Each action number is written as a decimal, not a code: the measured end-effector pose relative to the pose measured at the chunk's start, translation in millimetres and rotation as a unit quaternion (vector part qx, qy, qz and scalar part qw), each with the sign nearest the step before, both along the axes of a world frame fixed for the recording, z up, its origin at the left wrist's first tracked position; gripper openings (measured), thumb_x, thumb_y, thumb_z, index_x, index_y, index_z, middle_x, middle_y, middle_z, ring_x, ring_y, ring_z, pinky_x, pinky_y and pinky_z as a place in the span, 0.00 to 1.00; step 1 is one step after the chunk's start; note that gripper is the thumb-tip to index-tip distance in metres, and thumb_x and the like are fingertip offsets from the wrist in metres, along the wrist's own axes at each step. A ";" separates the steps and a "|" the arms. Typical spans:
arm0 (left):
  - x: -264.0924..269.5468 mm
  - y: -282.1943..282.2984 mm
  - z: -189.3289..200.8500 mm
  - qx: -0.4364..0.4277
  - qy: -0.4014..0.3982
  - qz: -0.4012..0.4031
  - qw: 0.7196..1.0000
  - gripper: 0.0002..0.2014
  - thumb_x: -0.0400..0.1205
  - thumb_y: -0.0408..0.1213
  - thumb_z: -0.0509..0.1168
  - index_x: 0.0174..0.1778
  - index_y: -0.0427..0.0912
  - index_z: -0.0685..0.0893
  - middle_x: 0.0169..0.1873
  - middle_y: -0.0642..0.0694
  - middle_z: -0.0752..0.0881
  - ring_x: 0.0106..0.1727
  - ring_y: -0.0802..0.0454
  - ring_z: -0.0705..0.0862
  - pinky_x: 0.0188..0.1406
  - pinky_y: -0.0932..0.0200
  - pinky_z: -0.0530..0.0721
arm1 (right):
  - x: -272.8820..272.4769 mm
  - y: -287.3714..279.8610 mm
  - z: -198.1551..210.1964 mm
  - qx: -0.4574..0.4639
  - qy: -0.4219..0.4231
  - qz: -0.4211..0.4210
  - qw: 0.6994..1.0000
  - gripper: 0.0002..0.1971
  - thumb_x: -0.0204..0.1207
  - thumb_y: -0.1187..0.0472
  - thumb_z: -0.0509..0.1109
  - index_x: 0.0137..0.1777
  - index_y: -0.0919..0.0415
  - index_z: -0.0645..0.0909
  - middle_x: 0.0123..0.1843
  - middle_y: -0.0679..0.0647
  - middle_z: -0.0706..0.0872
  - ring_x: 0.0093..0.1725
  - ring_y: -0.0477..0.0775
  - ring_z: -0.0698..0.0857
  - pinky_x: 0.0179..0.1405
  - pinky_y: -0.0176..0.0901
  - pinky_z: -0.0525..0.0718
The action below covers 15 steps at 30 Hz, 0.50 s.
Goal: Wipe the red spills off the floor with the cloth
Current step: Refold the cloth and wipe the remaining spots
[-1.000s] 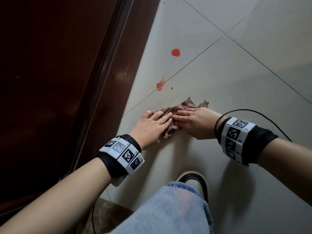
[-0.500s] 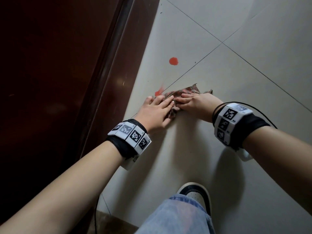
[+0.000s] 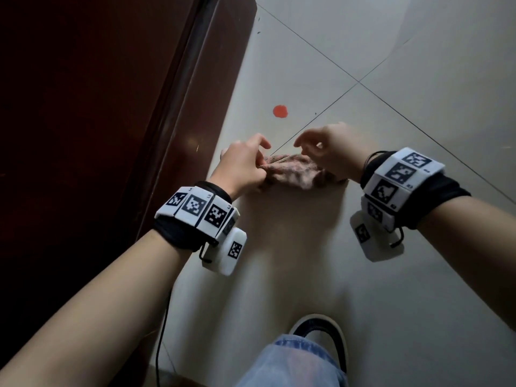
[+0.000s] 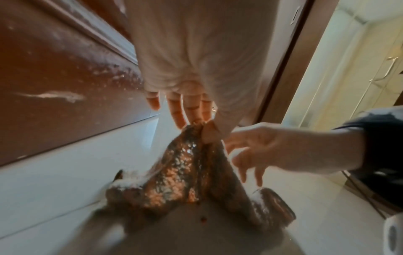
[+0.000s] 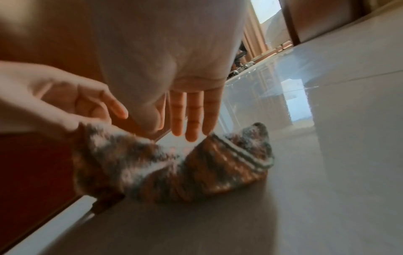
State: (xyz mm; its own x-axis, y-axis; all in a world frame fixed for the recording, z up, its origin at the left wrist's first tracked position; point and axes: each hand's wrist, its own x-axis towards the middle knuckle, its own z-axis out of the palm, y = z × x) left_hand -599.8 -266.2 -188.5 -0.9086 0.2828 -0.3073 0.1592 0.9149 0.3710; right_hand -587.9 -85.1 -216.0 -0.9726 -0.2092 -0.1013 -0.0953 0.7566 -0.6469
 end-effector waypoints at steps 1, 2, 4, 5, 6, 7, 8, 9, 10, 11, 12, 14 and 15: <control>-0.3 2.3 4.7 0.002 0.004 -0.016 1.000 0.21 0.71 0.26 0.63 0.61 0.42 0.79 0.38 0.51 0.84 0.49 0.46 0.84 0.57 0.56 0.79 | -1.3 -3.4 -1.4 0.042 -0.015 0.018 0.999 0.17 0.80 0.59 0.61 0.66 0.51 0.82 0.61 0.53 0.87 0.59 0.59 0.84 0.59 0.45 0.78; -0.7 3.3 7.9 0.008 0.008 -0.027 1.000 0.20 0.72 0.26 0.63 0.60 0.41 0.79 0.39 0.50 0.84 0.44 0.49 0.82 0.52 0.61 0.78 | -1.4 -6.7 -4.0 0.086 -0.037 0.047 0.995 0.19 0.81 0.57 0.60 0.71 0.46 0.76 0.66 0.51 0.82 0.64 0.57 0.81 0.61 0.46 0.77; -0.3 3.4 13.3 0.031 0.016 -0.038 0.999 0.18 0.73 0.26 0.63 0.60 0.39 0.78 0.40 0.47 0.85 0.35 0.57 0.78 0.34 0.76 0.71 | -0.9 -11.6 -10.0 0.141 -0.073 0.108 0.981 0.21 0.81 0.55 0.59 0.74 0.41 0.71 0.71 0.51 0.73 0.71 0.56 0.72 0.63 0.48 0.76; 0.1 3.0 16.5 0.043 0.017 -0.038 0.998 0.18 0.73 0.25 0.63 0.60 0.39 0.77 0.40 0.46 0.84 0.34 0.57 0.77 0.32 0.77 0.70 | -0.8 -12.5 -11.5 0.157 -0.073 0.125 0.977 0.20 0.80 0.55 0.61 0.72 0.42 0.73 0.71 0.52 0.71 0.72 0.56 0.69 0.62 0.48 0.76; -0.4 1.7 17.8 0.052 0.013 -0.038 0.998 0.18 0.74 0.25 0.63 0.60 0.39 0.77 0.40 0.47 0.83 0.36 0.55 0.78 0.32 0.76 0.70 | -1.6 -11.7 -11.9 0.169 -0.062 0.132 0.975 0.19 0.79 0.56 0.63 0.70 0.45 0.77 0.71 0.52 0.71 0.72 0.57 0.67 0.61 0.48 0.76; -0.7 0.5 19.1 0.055 0.007 -0.038 0.998 0.19 0.74 0.24 0.62 0.61 0.39 0.76 0.39 0.47 0.83 0.38 0.52 0.79 0.33 0.74 0.70 | -2.7 -10.2 -11.2 0.169 -0.048 0.125 0.976 0.17 0.77 0.57 0.65 0.66 0.50 0.80 0.70 0.53 0.73 0.72 0.58 0.68 0.60 0.48 0.76; -1.4 -0.5 20.4 0.050 0.001 -0.038 0.998 0.19 0.74 0.24 0.61 0.62 0.39 0.76 0.40 0.48 0.82 0.39 0.51 0.80 0.37 0.71 0.72 | -4.3 -8.3 -9.2 0.155 -0.040 0.105 0.982 0.16 0.76 0.58 0.67 0.63 0.53 0.81 0.69 0.54 0.75 0.71 0.59 0.70 0.59 0.49 0.77; -2.7 -1.8 21.7 0.040 0.000 -0.037 0.998 0.20 0.75 0.23 0.60 0.63 0.40 0.76 0.41 0.48 0.82 0.40 0.50 0.80 0.40 0.68 0.74 | -6.0 -5.8 -6.6 0.136 -0.034 0.080 0.987 0.14 0.76 0.59 0.68 0.61 0.56 0.82 0.66 0.56 0.78 0.68 0.60 0.73 0.57 0.50 0.78; -4.8 -3.3 23.1 0.030 0.003 -0.038 0.999 0.20 0.75 0.23 0.59 0.63 0.40 0.76 0.42 0.47 0.82 0.42 0.50 0.79 0.42 0.66 0.74 | -8.0 -3.3 -3.6 0.124 -0.025 0.056 0.990 0.13 0.76 0.59 0.67 0.60 0.56 0.83 0.62 0.58 0.81 0.65 0.62 0.77 0.55 0.49 0.79; -7.7 -4.5 25.3 0.020 0.010 -0.041 0.999 0.20 0.75 0.23 0.59 0.63 0.40 0.76 0.44 0.47 0.82 0.43 0.51 0.79 0.44 0.65 0.74 | -10.7 -0.6 -0.5 0.123 -0.011 0.036 0.992 0.12 0.77 0.59 0.67 0.60 0.56 0.83 0.58 0.59 0.84 0.61 0.63 0.80 0.51 0.48 0.79; -11.4 -5.3 28.2 0.013 0.022 -0.046 0.999 0.20 0.75 0.23 0.59 0.63 0.40 0.77 0.46 0.47 0.81 0.44 0.52 0.78 0.46 0.65 0.74 | -13.6 2.3 2.7 0.123 0.009 0.018 0.992 0.12 0.78 0.58 0.66 0.60 0.54 0.83 0.55 0.60 0.86 0.58 0.63 0.82 0.49 0.47 0.78; -20.7 -6.2 35.9 0.005 0.061 -0.055 0.997 0.18 0.75 0.23 0.60 0.60 0.38 0.80 0.49 0.47 0.79 0.45 0.54 0.76 0.46 0.69 0.72 | -19.8 8.3 11.3 0.099 0.054 -0.013 0.994 0.11 0.79 0.56 0.66 0.59 0.54 0.84 0.52 0.62 0.87 0.54 0.63 0.83 0.47 0.48 0.79; -26.3 -5.9 41.3 0.005 0.083 -0.057 0.995 0.17 0.74 0.23 0.61 0.59 0.37 0.81 0.49 0.46 0.79 0.45 0.55 0.75 0.45 0.71 0.70 | -23.1 11.0 17.6 0.071 0.075 -0.030 0.994 0.10 0.79 0.57 0.67 0.57 0.56 0.85 0.51 0.62 0.87 0.53 0.64 0.84 0.48 0.49 0.80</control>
State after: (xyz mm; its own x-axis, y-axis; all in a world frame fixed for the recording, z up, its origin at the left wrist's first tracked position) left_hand -626.1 -272.1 -147.2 -0.9088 0.3885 -0.1520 0.3213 0.8842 0.3390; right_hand -611.1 -74.1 -198.3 -0.9892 -0.1449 0.0216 -0.1353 0.8468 -0.5145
